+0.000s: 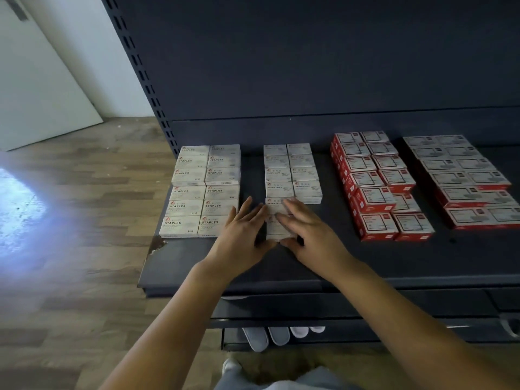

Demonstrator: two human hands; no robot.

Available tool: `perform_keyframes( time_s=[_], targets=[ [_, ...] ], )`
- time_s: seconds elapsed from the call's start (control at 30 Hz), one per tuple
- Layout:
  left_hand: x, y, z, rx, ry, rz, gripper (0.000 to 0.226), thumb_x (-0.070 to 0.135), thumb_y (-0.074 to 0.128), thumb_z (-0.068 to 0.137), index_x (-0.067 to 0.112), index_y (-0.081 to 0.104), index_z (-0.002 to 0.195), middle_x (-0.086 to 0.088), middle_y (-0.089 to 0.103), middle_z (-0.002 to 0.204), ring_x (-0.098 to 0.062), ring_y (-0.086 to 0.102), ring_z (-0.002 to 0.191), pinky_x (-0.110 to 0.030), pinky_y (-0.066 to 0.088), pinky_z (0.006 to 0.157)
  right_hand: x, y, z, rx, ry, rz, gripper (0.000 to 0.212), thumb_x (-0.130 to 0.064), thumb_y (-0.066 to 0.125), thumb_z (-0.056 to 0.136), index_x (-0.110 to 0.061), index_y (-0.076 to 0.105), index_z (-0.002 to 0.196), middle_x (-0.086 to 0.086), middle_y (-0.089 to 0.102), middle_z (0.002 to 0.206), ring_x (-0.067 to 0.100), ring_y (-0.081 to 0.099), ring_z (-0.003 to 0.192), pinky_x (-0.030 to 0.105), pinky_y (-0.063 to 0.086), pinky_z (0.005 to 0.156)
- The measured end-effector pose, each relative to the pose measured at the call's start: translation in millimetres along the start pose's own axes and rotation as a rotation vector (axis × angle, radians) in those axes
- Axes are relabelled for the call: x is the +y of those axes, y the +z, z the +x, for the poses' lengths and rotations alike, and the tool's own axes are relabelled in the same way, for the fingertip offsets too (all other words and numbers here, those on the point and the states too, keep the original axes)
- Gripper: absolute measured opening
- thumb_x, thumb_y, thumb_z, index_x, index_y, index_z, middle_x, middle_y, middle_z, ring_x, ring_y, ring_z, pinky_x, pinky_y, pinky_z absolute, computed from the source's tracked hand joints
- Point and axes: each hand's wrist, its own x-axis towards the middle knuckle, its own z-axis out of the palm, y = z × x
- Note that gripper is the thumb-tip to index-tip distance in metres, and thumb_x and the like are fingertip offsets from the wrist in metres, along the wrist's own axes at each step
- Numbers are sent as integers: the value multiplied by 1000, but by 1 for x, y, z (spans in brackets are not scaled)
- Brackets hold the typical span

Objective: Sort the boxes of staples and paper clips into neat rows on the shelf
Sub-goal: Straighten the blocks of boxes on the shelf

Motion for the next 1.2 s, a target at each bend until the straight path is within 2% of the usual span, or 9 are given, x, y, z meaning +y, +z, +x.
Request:
perform_keyframes(
  time_s=[0.17,0.3,0.37,0.43,0.5,0.63,0.77,0.97,1.2],
  targets=[
    [-1,3,-1,18,-2,-36,77,31,59,89,22,12,148,2,9,156,-18,-6,144,-35,-4,114,12,-2,-9,89,-47,-44,32,-13,72,76,-11,69,108,13,51,134,33,37,132,38,27,104],
    [2,8,1,56,23,-48,71,29,61,88,18,22,147,-3,13,155,-22,0,144,-28,-3,112,10,-4,-15,116,-82,-55,30,-15,69,73,-7,70,102,13,60,123,33,51,120,36,34,98],
    [5,11,0,79,25,-76,68,31,59,87,13,28,145,-9,20,153,-28,7,143,-32,3,114,9,-5,-18,138,-99,-64,30,-10,74,70,-5,69,99,12,63,114,31,59,106,31,42,91],
    [6,13,-1,92,12,-105,69,35,53,82,11,32,143,-13,26,150,-32,14,142,-39,11,115,8,-6,-21,147,-97,-45,32,-6,77,68,-4,68,98,10,62,107,28,60,97,27,45,84],
    [8,14,-2,96,-1,-106,69,35,52,82,12,31,143,-12,26,151,-31,13,142,-39,11,115,11,-9,-23,141,-92,-27,33,-4,78,65,-4,67,96,10,61,101,27,59,92,25,44,81],
    [7,14,1,80,-1,-75,70,27,59,89,16,20,146,-6,15,155,-24,2,144,-27,-1,114,18,-21,-25,125,-34,-13,35,4,78,63,-4,65,94,7,58,96,18,51,92,30,47,74],
    [7,15,5,87,-10,-61,69,29,58,90,17,20,147,-5,15,155,-21,0,144,-21,-6,111,23,-27,-28,161,19,-48,36,14,73,58,-3,63,88,8,58,93,27,56,84,38,52,66],
    [8,14,11,87,-52,-47,67,40,53,91,15,23,146,-8,19,154,-23,4,144,-38,7,117,21,-28,-25,146,153,-40,34,16,63,63,-3,58,91,8,52,98,24,51,88,35,48,71],
    [11,15,25,117,-117,-41,63,36,46,96,6,21,146,-9,24,152,-21,15,143,-26,10,113,30,-22,-4,200,156,-49,35,21,65,63,1,61,91,12,56,99,28,57,90,30,47,75]
  ],
)
